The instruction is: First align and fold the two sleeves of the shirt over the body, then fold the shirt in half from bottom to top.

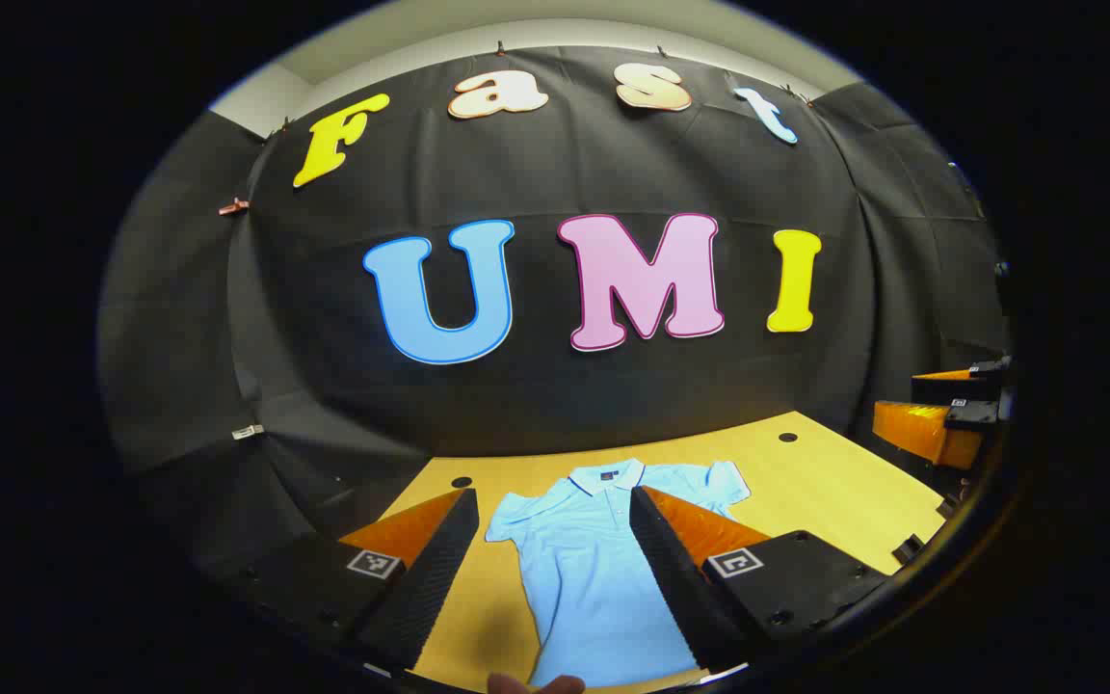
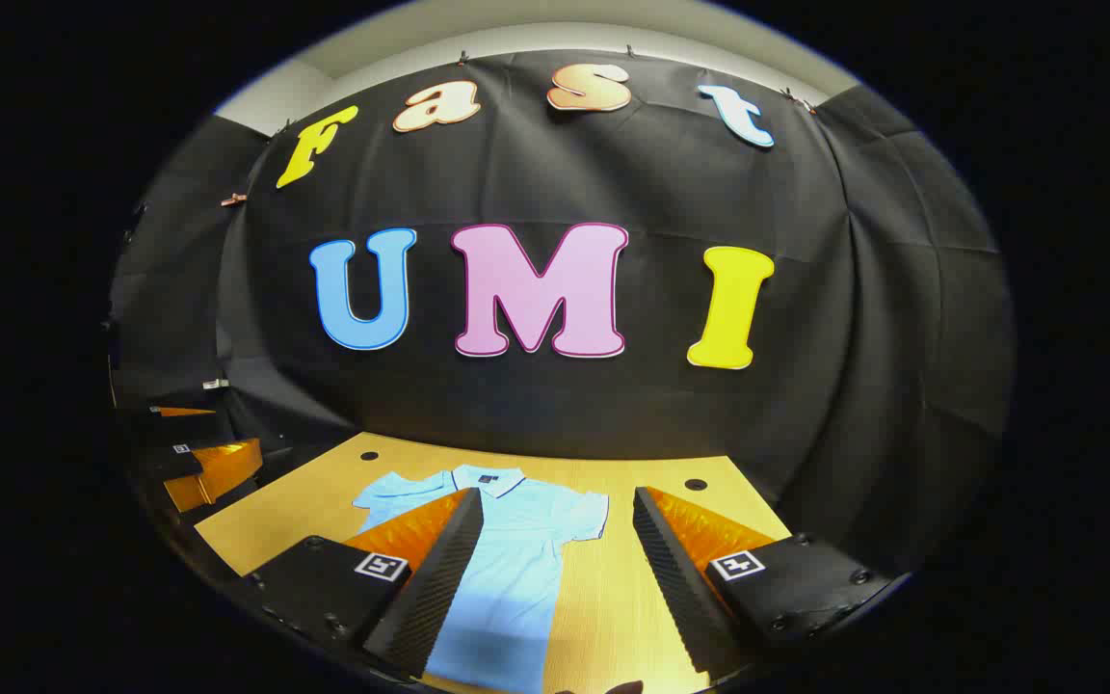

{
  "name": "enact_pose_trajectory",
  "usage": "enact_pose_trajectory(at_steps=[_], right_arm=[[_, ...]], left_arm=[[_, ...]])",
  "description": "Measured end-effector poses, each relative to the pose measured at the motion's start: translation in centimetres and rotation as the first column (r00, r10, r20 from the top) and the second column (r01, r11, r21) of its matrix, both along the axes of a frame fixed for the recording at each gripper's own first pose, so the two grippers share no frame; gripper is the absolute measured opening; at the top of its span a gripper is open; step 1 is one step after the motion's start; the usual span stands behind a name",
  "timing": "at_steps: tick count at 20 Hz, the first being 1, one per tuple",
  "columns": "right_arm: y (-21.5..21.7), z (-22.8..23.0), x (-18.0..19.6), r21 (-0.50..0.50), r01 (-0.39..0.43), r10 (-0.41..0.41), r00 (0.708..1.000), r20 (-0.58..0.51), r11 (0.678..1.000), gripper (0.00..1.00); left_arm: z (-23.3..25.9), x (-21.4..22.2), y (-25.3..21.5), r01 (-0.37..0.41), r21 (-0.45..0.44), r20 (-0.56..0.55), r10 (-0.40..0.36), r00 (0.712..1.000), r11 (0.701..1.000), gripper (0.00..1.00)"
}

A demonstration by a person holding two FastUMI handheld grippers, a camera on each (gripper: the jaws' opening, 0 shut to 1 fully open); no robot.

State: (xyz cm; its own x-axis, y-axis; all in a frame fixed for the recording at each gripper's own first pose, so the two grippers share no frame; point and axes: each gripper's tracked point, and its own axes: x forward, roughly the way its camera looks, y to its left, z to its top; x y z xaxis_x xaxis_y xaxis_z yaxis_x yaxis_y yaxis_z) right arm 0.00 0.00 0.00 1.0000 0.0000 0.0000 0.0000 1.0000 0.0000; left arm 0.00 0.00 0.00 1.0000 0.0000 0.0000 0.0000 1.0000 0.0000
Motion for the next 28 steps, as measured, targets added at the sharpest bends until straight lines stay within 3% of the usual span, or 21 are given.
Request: enact_pose_trajectory(at_steps=[19, 24, 28], right_arm=[[1.8, -0.3, 1.8, -0.009, -0.003, 0.002, 1.000, -0.030, 1.000, 0.97], [1.3, -1.0, 5.0, -0.001, 0.004, -0.004, 0.999, -0.054, 1.000, 0.97], [-0.3, -2.9, 10.9, -0.001, 0.019, -0.019, 0.994, -0.104, 1.000, 0.97]], left_arm=[[-0.7, 1.3, 1.1, 0.017, 0.005, -0.003, -0.017, 1.000, 1.000, 1.00], [-0.8, 1.8, 1.2, 0.009, 0.013, -0.004, -0.009, 1.000, 1.000, 1.00], [-1.2, 2.5, 1.1, -0.001, 0.008, -0.015, 0.001, 1.000, 1.000, 1.00]])
